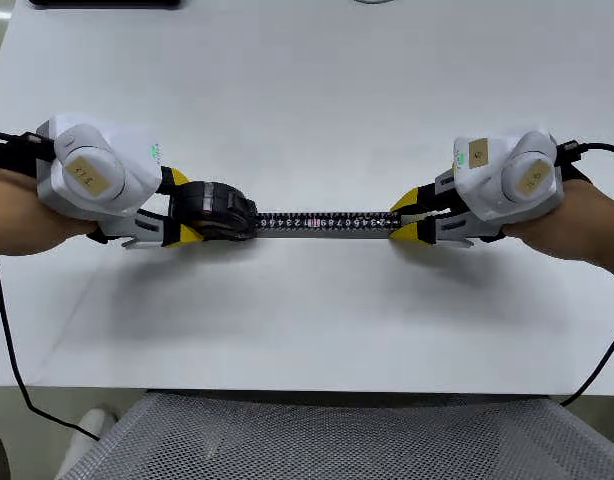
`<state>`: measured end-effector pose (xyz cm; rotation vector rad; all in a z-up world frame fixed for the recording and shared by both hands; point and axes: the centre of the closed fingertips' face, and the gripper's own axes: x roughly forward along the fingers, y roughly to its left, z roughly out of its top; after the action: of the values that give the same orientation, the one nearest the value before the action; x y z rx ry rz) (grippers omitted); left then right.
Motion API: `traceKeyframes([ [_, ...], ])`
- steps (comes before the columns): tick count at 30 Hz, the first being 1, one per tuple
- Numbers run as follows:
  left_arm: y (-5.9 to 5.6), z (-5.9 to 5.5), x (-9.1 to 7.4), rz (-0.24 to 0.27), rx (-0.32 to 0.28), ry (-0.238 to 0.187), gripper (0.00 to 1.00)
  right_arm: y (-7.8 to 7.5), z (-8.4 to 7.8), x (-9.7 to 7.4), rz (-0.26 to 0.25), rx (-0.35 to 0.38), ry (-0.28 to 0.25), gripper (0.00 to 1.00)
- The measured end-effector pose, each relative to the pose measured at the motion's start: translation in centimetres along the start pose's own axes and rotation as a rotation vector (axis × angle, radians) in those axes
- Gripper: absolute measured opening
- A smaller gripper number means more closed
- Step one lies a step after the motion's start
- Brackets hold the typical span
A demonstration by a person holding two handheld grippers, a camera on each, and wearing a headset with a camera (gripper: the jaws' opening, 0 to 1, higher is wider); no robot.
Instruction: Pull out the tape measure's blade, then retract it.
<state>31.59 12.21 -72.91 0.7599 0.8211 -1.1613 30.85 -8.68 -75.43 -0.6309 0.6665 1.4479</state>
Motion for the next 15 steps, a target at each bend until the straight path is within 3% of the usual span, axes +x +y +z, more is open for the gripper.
traceKeyframes([
  [15,0.03,-0.03,0.05,0.001,-0.002,0.0,0.26,0.03,-0.41,-0.86,-0.001,-0.002,0.01,0.1],
])
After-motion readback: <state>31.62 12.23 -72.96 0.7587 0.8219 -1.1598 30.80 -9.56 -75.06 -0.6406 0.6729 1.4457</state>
